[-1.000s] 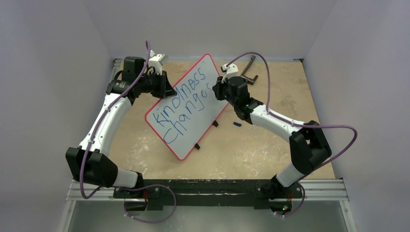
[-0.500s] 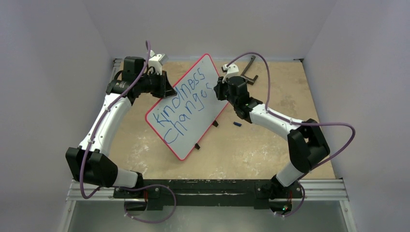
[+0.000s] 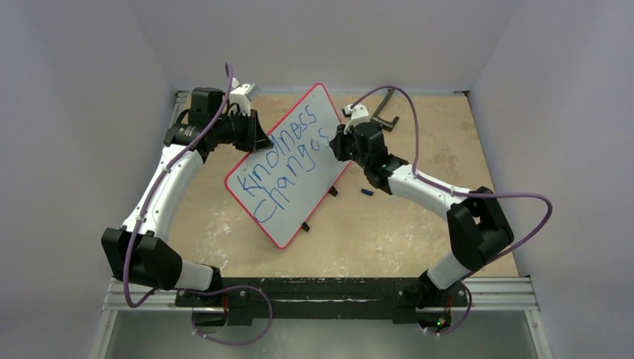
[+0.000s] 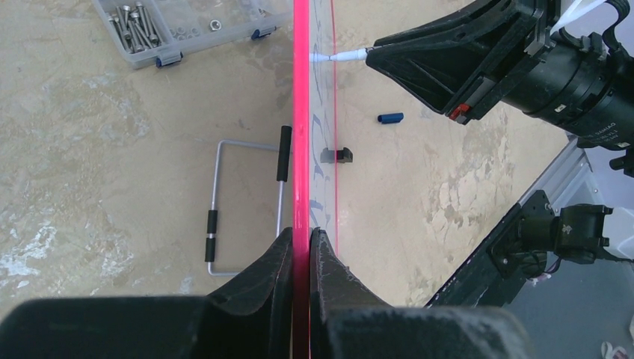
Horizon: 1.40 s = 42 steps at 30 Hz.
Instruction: Write a sentence on the whiteboard
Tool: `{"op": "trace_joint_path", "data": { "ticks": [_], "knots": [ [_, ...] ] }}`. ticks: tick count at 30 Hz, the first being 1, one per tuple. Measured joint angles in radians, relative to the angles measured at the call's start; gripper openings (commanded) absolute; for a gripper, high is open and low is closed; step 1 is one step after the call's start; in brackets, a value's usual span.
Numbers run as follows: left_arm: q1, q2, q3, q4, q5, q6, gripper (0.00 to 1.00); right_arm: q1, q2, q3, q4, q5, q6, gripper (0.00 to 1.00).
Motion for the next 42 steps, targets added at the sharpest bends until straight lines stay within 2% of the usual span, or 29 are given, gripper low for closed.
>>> {"op": "trace_joint_path", "data": {
  "ticks": [13, 32, 37, 42],
  "knots": [
    [0.0, -0.002, 0.0, 0.0, 0.01, 0.005, 0.0, 0.002, -0.065, -0.014, -0.026, -0.063, 0.001, 0.0],
    [0.0, -0.002, -0.001, 0.0, 0.011, 0.005, 0.0, 0.02, -0.373, -0.106, -0.097, -0.197, 0.012, 0.0],
    [0.0, -0.003, -0.001, 0.0, 0.011, 0.005, 0.0, 0.068, -0.402, -0.134, -0.105, -0.216, 0.009, 0.0],
    [0.0, -0.003, -0.001, 0.0, 0.01, 0.005, 0.0, 0.19, -0.421, -0.177, -0.098, -0.191, -0.01, 0.0]
  ]
}}
